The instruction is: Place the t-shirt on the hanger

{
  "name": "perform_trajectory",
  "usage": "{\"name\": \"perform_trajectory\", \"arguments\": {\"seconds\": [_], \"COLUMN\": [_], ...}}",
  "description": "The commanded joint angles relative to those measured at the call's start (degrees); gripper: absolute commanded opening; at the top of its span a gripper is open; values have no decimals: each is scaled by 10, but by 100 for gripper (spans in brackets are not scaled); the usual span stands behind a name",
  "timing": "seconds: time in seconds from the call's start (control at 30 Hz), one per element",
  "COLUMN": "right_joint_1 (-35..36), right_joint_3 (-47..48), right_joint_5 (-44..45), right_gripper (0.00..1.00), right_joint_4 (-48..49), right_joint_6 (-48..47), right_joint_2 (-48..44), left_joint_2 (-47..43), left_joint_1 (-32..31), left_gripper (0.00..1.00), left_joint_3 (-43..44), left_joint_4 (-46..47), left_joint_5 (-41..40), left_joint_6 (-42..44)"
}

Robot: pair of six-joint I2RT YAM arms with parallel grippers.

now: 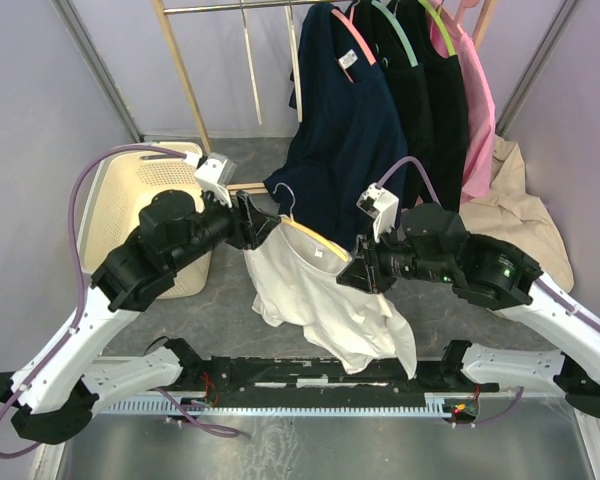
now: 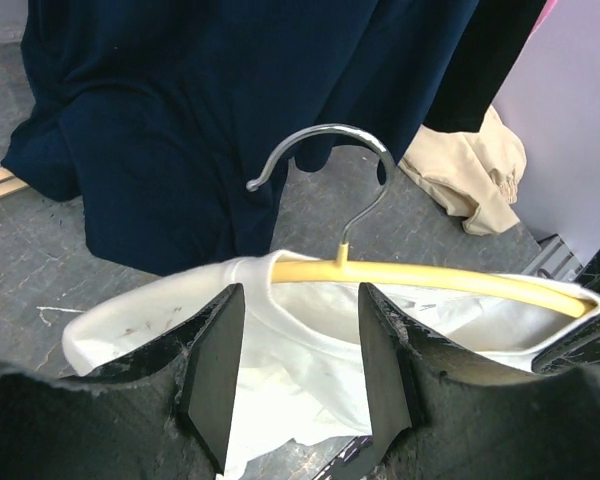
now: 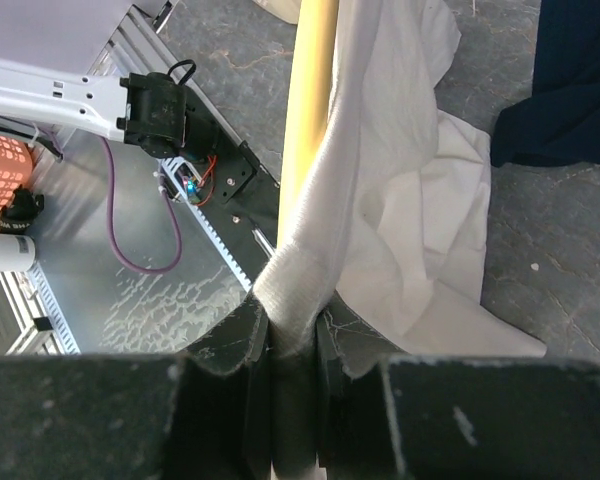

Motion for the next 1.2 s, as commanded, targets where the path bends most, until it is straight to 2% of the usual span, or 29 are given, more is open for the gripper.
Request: {"name": "perform_trajectory", "arguments": {"seconds": [0.0, 0.57, 0.8, 1.03, 1.17], "right_joint_1": [0, 0, 0, 0, 0], "right_joint_3": [10, 15, 20, 25, 27], "right_joint_5": [-12, -35, -33, -28, -21], "right_gripper": [1, 1, 1, 1, 1], "right_joint_4": [88, 114, 118, 121, 121], "right_joint_6": [10, 13, 11, 10, 10], "right_joint_2": [3, 28, 31, 32, 31], "left_joint_2": [-6, 29, 43, 53, 58], "left_joint_1": [0, 0, -1, -5, -7], "left_gripper": [56, 56, 50, 38, 11], "left_joint_3": [-6, -22, -22, -20, -12], "left_joint_4": [53, 90, 101, 106, 104], "left_joint_5": [21, 15, 25, 29, 38], "left_joint_6": [-32, -42, -46, -50, -51]}}
